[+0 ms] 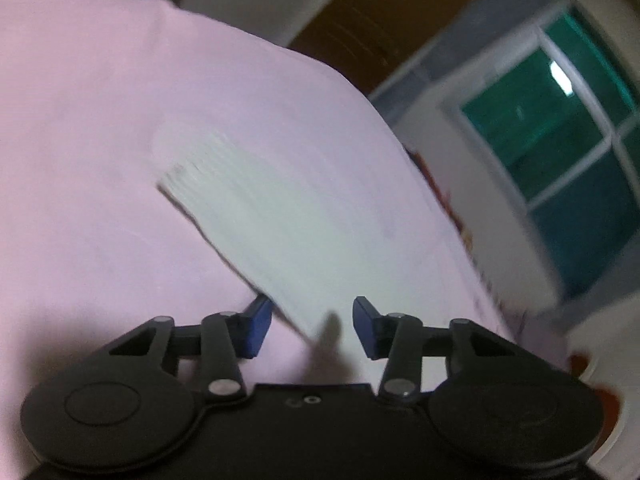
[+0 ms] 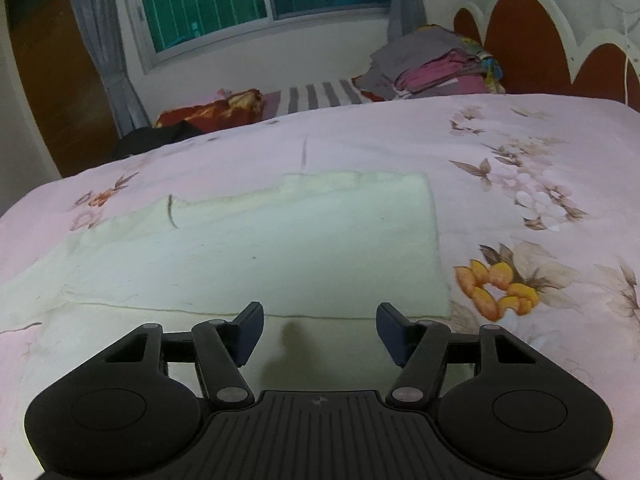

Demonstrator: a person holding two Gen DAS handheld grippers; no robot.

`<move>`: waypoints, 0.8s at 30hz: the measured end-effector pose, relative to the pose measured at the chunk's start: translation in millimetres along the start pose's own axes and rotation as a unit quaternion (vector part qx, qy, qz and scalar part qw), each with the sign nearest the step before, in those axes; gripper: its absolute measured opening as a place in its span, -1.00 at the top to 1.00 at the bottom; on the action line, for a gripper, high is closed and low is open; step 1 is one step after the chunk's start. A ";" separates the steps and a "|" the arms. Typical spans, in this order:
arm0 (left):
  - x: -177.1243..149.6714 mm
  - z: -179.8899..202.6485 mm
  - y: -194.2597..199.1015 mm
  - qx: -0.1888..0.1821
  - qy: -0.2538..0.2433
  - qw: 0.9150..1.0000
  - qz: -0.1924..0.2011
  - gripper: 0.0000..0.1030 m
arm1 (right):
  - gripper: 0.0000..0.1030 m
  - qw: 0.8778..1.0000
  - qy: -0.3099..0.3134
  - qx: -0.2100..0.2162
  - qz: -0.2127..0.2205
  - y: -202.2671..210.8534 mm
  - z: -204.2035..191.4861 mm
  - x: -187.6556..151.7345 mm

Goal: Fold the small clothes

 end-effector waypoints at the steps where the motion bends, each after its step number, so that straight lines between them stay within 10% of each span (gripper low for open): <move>1: 5.5 -4.6 -1.8 -0.004 0.016 1.000 0.006 0.19 | -0.22 1.000 0.002 0.000 0.000 -0.9 -2.2 0.9; 4: 21.5 -15.8 -5.9 -0.008 0.054 0.998 0.027 0.33 | -0.22 1.000 0.008 -0.002 0.002 -0.3 -7.2 3.8; 6: 31.2 -22.7 -10.6 0.005 0.069 0.997 0.035 0.96 | -0.22 1.000 0.009 -0.005 0.004 1.4 -8.4 5.8; 10: 42.5 -6.7 -2.6 -0.017 0.027 0.997 0.074 0.95 | -0.22 1.000 0.007 -0.012 0.008 4.6 -4.7 9.7; 13: 43.4 -7.8 -27.3 0.047 -0.001 0.998 0.036 0.94 | -0.22 1.000 0.005 -0.019 0.006 5.9 0.3 9.1; 24: 21.0 104.5 -40.9 -0.026 -0.094 0.995 0.028 0.95 | -0.22 0.999 -0.024 -0.024 0.012 14.2 19.4 7.2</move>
Point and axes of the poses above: each gripper's, at about its wrist camera, not at the fingertips, and y roughly against the way its jaws point, z to its right, x to its top, the point moved 5 cm from there along -y, roughly the way its jaws point, and after that the axes turned 6 degrees about -z, right-handed, at the moved point
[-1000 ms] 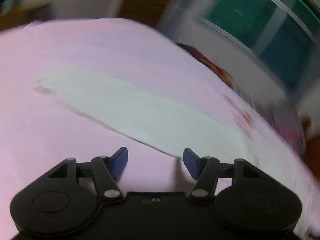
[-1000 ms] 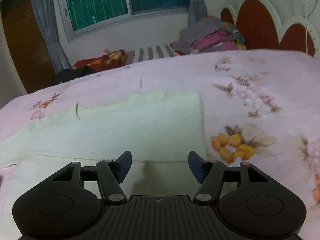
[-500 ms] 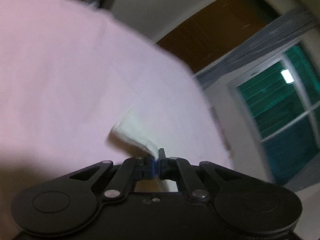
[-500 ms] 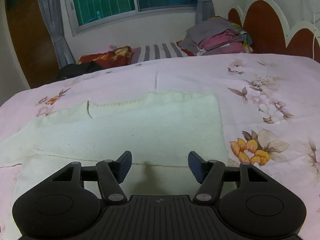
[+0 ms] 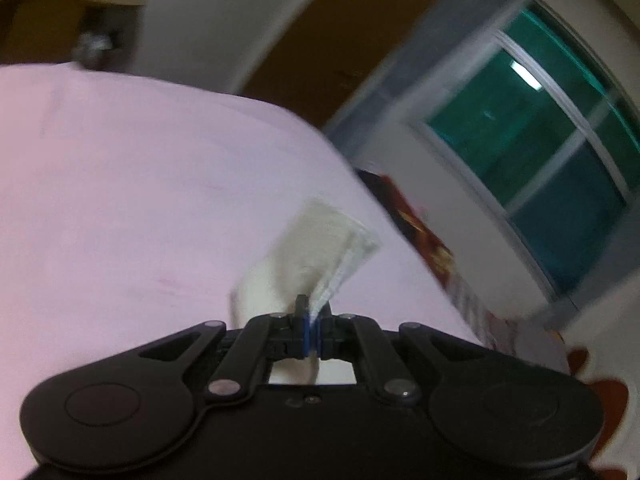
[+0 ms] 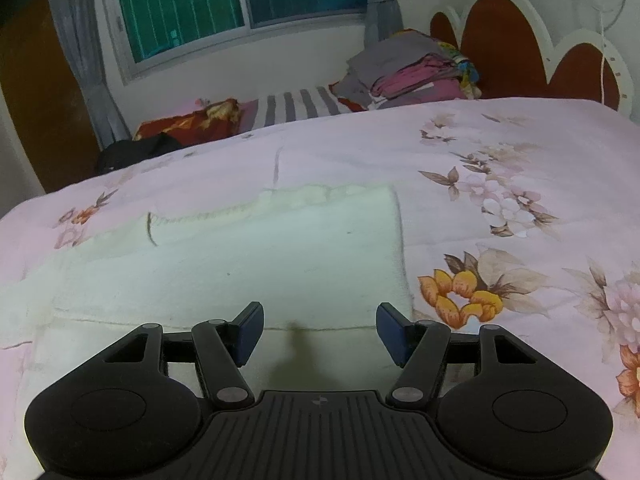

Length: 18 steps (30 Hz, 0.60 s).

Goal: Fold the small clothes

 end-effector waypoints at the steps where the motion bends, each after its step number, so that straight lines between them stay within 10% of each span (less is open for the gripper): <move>1: -9.0 11.1 4.0 -0.012 -0.017 1.000 -0.008 0.95 | -0.22 1.000 -0.002 -0.001 0.002 1.0 1.3 0.4; 8: -67.2 140.3 -20.7 -0.098 -0.136 0.984 -0.061 0.95 | -0.22 0.999 -0.035 -0.020 0.018 9.2 21.8 4.7; 18: -214.4 250.4 -16.4 -0.157 -0.311 0.927 -0.141 0.95 | -0.22 0.996 -0.076 -0.027 0.037 31.2 58.8 9.0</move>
Point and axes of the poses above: each gripper's, at about its wrist camera, not at the fingertips, and y roughly against the way its jaws point, z to its right, x to its top, the point moved 5 cm from there along -y, roughly the way its jaws point, and after that the axes turned 6 degrees about -z, right-handed, at the moved point
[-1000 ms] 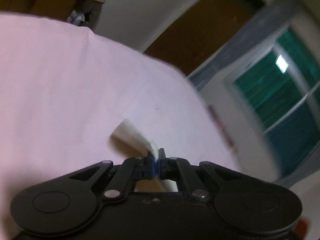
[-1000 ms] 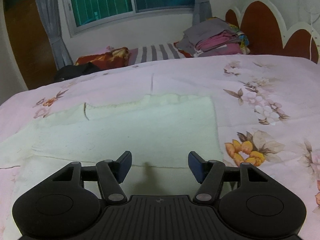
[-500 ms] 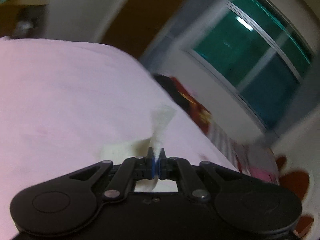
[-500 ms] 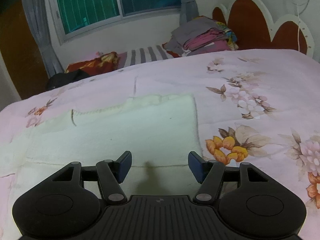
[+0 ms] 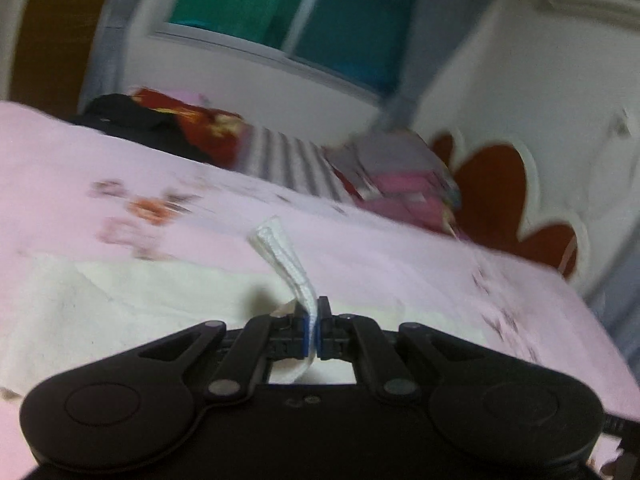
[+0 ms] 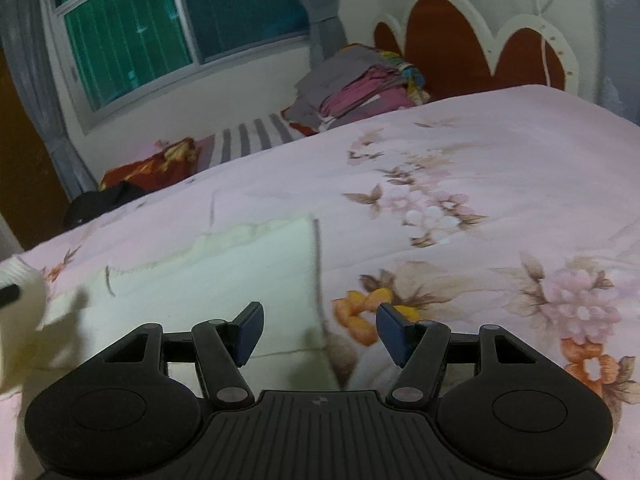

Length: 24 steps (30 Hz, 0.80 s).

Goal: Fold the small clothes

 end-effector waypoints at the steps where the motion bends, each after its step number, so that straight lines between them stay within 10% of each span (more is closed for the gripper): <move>1: -1.2 11.5 -7.2 0.000 -0.012 1.000 -0.007 0.95 | -0.22 1.000 -0.003 -0.001 0.001 1.5 5.5 1.0; 15: -72.3 98.1 -58.0 -0.042 -0.092 0.988 -0.115 0.90 | -0.22 0.999 -0.034 -0.022 0.004 25.2 68.0 5.3; 20: -83.2 111.7 -54.0 -0.051 -0.121 0.984 -0.119 -0.68 | -0.22 0.999 -0.042 0.000 0.002 31.2 71.6 10.3; 24: -77.3 84.7 2.3 -0.010 -0.135 0.989 -0.059 -0.66 | -0.22 0.998 -0.030 0.053 -0.003 26.4 50.6 16.7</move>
Point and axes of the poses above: each gripper's, at about its wrist camera, not at the fingertips, and y roughly against the way its jaws point, z to its right, x to its top, the point moved 5 cm from there along -y, roughly the way its jaws point, and after that the axes turned 6 degrees about -z, right-handed, at the moved point
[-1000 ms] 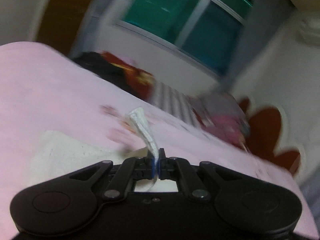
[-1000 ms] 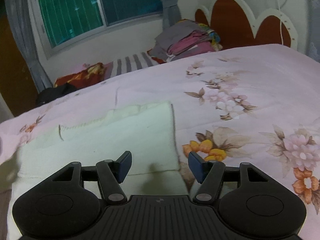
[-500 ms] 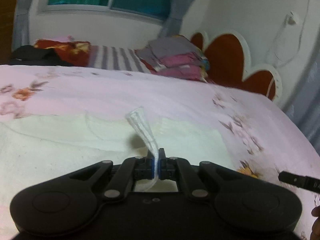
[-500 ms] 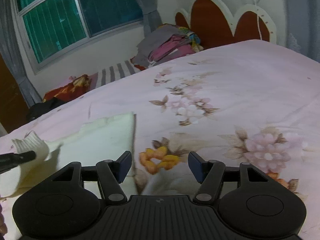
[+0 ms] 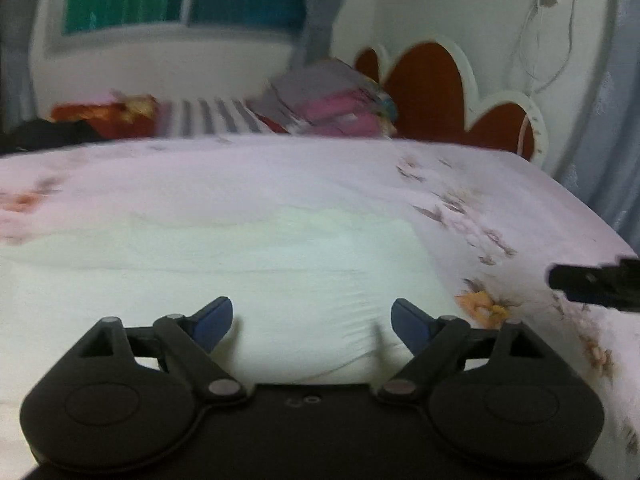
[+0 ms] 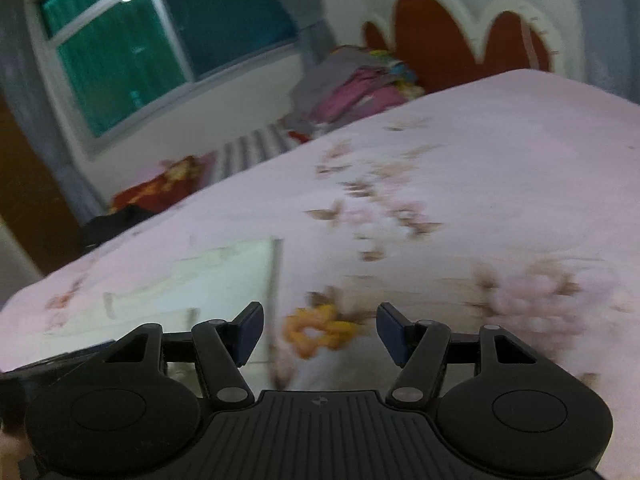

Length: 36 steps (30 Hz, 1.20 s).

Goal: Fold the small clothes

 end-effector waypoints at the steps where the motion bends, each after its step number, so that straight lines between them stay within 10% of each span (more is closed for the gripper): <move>1: -3.9 -12.5 13.9 0.013 0.011 1.000 0.005 -0.62 | -0.22 1.000 0.002 0.016 -0.005 -4.4 -8.0 0.4; 5: -33.6 -86.4 59.6 0.089 0.069 0.994 -0.002 -0.18 | -0.22 0.997 0.015 0.068 -0.025 -26.7 -43.0 -2.0; 9: -58.5 -146.5 79.2 0.131 0.128 0.983 -0.025 -0.15 | -0.21 0.994 0.021 0.092 -0.058 -57.3 -73.0 -9.5; 12: -61.7 -165.9 76.0 0.127 0.148 0.980 -0.029 -0.15 | 0.28 0.991 0.016 0.098 -0.092 -83.0 -86.0 -16.3; 20: -54.8 -185.2 51.4 0.120 0.132 0.983 -0.043 -0.02 | 0.33 0.988 0.051 0.077 -0.127 -115.5 -109.4 -24.4; 21: -54.0 -183.8 47.7 0.120 0.130 0.983 -0.044 0.02 | 0.85 0.987 0.063 0.075 -0.127 -117.2 -113.5 -24.4; 22: -54.1 -184.6 47.4 0.120 0.127 0.984 -0.045 0.11 | 0.90 0.986 0.074 0.074 -0.130 -120.5 -117.3 -22.9; 29: -55.8 -193.4 47.9 0.106 0.131 0.985 -0.045 0.41 | 0.91 0.995 0.067 0.054 -0.043 -83.4 -102.7 7.1; 36: -50.4 -187.9 45.1 0.105 0.124 0.986 -0.040 0.57 | 0.90 0.996 0.060 0.030 -0.064 -81.9 -72.1 1.6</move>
Point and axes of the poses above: each gripper's, at about its wrist camera, not at the fingertips, and y roughly against the way its jaws point, z to its right, x to its top, the point moved 5 cm from there along -y, roughly the way its jaws point, and after that the axes turned 6 degrees about -z, right-handed, at the moved point
